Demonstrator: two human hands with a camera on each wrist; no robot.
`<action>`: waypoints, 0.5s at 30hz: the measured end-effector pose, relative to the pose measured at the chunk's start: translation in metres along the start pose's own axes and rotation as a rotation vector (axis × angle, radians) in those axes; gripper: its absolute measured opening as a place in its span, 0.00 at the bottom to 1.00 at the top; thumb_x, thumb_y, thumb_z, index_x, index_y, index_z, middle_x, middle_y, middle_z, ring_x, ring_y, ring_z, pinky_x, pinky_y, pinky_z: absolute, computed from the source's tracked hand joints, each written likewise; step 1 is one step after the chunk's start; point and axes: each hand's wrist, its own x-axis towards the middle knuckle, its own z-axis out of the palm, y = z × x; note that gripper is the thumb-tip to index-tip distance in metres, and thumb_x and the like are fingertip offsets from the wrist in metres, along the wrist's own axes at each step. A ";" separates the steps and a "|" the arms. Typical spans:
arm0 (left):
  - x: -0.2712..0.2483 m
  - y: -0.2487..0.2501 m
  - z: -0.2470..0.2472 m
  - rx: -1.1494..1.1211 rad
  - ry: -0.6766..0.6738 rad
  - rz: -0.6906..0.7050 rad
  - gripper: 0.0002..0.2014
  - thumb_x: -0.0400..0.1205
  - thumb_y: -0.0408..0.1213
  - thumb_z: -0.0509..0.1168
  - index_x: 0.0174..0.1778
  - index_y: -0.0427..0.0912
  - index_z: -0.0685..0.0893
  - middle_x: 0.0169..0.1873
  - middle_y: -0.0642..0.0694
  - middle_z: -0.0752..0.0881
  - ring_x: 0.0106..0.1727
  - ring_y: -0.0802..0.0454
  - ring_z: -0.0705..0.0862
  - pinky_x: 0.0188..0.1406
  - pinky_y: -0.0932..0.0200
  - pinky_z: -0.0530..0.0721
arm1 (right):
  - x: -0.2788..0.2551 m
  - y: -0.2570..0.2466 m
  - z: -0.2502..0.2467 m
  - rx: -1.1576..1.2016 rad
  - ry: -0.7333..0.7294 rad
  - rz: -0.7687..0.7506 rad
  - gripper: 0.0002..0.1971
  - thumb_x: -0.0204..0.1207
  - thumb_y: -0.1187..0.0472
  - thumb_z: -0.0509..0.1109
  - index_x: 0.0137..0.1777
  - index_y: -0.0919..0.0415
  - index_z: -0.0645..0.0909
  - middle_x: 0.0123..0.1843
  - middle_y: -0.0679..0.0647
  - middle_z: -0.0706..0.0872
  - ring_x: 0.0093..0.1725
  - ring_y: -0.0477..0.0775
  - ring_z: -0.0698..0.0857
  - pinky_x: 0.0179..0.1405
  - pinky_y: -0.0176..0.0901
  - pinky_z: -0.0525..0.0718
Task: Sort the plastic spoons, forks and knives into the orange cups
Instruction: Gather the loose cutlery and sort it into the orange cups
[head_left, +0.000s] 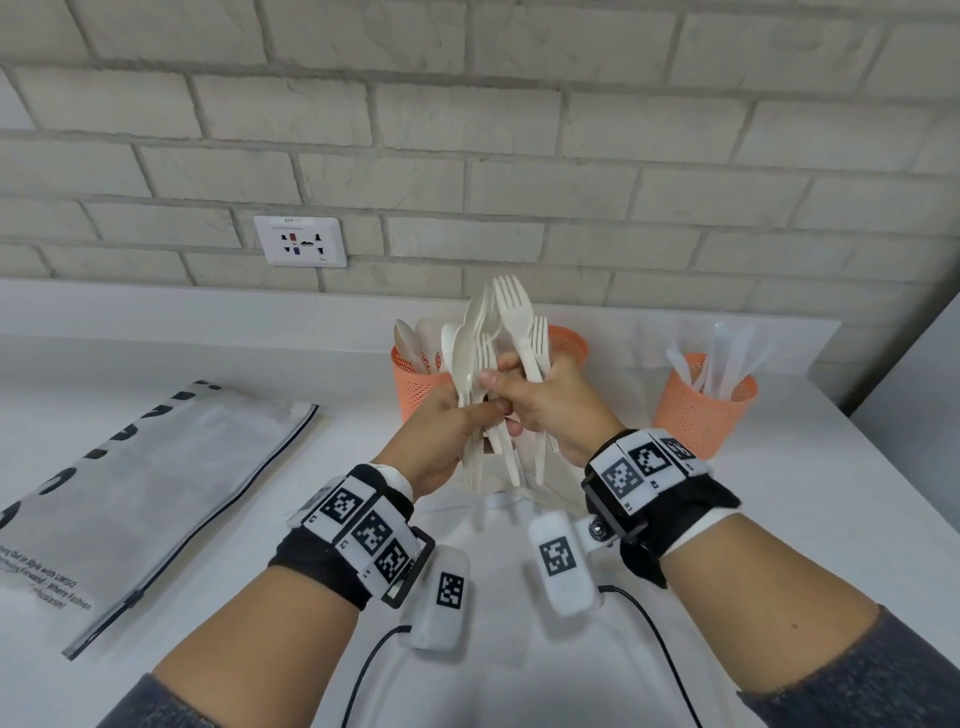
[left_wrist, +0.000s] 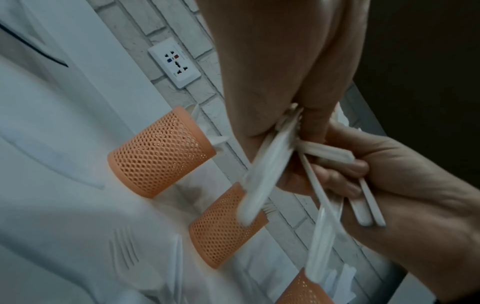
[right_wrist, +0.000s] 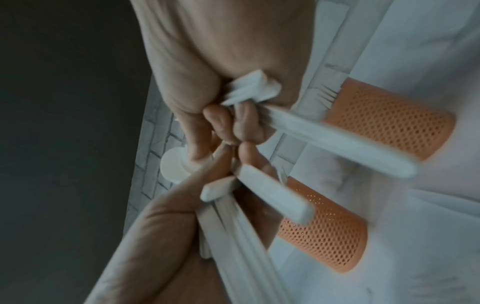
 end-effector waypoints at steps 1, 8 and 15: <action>-0.001 0.001 -0.001 -0.025 -0.034 0.000 0.09 0.83 0.27 0.59 0.55 0.37 0.81 0.32 0.48 0.89 0.33 0.55 0.87 0.35 0.60 0.87 | 0.000 0.001 0.000 0.047 -0.001 -0.003 0.03 0.78 0.67 0.68 0.46 0.67 0.77 0.22 0.51 0.78 0.16 0.42 0.74 0.14 0.33 0.73; -0.002 -0.004 -0.010 -0.168 -0.033 -0.051 0.13 0.85 0.44 0.56 0.52 0.38 0.79 0.28 0.46 0.81 0.30 0.52 0.83 0.39 0.56 0.87 | 0.009 -0.006 -0.012 0.255 0.138 -0.016 0.12 0.83 0.55 0.60 0.43 0.58 0.80 0.36 0.52 0.88 0.36 0.51 0.88 0.36 0.46 0.85; -0.001 -0.003 -0.008 -0.082 -0.079 -0.074 0.12 0.85 0.40 0.55 0.42 0.37 0.75 0.32 0.45 0.78 0.27 0.52 0.81 0.33 0.57 0.86 | 0.022 0.000 -0.013 0.327 0.132 0.004 0.09 0.73 0.54 0.73 0.37 0.56 0.78 0.21 0.47 0.68 0.16 0.44 0.64 0.15 0.35 0.67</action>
